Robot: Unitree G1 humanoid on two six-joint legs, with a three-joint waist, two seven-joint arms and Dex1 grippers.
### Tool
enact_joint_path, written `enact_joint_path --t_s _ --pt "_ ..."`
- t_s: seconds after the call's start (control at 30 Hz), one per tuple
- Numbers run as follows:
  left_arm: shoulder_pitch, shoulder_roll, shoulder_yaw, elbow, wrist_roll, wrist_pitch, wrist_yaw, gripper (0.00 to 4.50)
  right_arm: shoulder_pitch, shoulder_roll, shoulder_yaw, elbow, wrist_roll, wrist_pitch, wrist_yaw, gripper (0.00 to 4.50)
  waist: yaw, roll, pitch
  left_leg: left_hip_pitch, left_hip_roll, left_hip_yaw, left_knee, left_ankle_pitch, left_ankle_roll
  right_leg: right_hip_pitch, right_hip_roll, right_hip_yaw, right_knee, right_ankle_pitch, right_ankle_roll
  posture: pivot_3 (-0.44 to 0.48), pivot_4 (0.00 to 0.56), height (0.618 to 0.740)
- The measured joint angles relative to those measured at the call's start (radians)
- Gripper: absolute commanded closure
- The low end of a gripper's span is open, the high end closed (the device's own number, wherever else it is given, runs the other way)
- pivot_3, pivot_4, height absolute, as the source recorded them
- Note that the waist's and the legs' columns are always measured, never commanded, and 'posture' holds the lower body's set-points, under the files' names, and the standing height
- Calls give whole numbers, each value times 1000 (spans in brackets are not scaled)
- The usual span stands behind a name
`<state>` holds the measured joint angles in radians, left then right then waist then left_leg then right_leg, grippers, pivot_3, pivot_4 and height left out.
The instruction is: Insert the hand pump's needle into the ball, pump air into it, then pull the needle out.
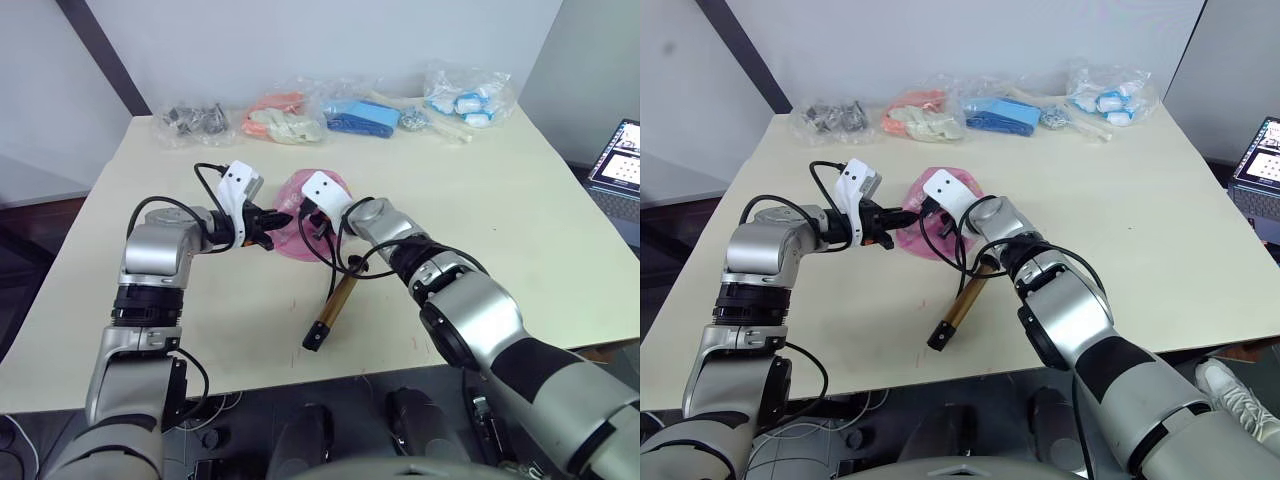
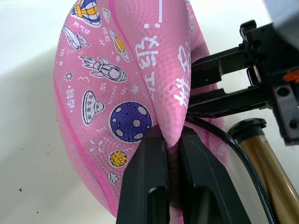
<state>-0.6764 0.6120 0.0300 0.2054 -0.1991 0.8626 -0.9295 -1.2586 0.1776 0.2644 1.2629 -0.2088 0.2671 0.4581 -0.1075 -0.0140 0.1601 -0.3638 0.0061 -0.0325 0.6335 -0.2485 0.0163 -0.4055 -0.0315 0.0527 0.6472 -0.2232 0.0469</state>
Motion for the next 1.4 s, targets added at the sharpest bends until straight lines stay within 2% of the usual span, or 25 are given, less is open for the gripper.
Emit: enact_joint_path --t_s 0.13,0.47,0.9,1.23,1.4 --pt "3 -2 2 -1 -1 0 2 4500 0 0 10 0 -6 -6 0 4129 1 0 0 1 0 0 0 0 0 1 0 0 0 0 0 0 150 740" --pt "11 -11 10 -18 -10 5 19 4500 -1 0 -103 12 84 37 -19 4129 3 0 0 0 0 -1 0 0 0 1 -1 -1 -1 0 0 0 150 740" --pt "13 -12 10 -31 -20 23 36 4500 0 1 -16 2 43 27 -20 4129 5 0 0 1 0 -1 0 0 0 1 0 -1 -1 0 0 0 150 740" --pt "26 -10 11 -57 -26 32 52 4500 1 1 -16 2 43 26 -22 4129 5 0 0 1 0 -1 0 0 0 1 0 -1 -1 0 0 0 150 740" --pt "-14 -15 0 7 -27 2 50 4500 -1 1 -19 4 43 26 -41 4129 11 0 0 0 0 -1 0 0 0 1 0 -1 -1 0 0 0 150 740"
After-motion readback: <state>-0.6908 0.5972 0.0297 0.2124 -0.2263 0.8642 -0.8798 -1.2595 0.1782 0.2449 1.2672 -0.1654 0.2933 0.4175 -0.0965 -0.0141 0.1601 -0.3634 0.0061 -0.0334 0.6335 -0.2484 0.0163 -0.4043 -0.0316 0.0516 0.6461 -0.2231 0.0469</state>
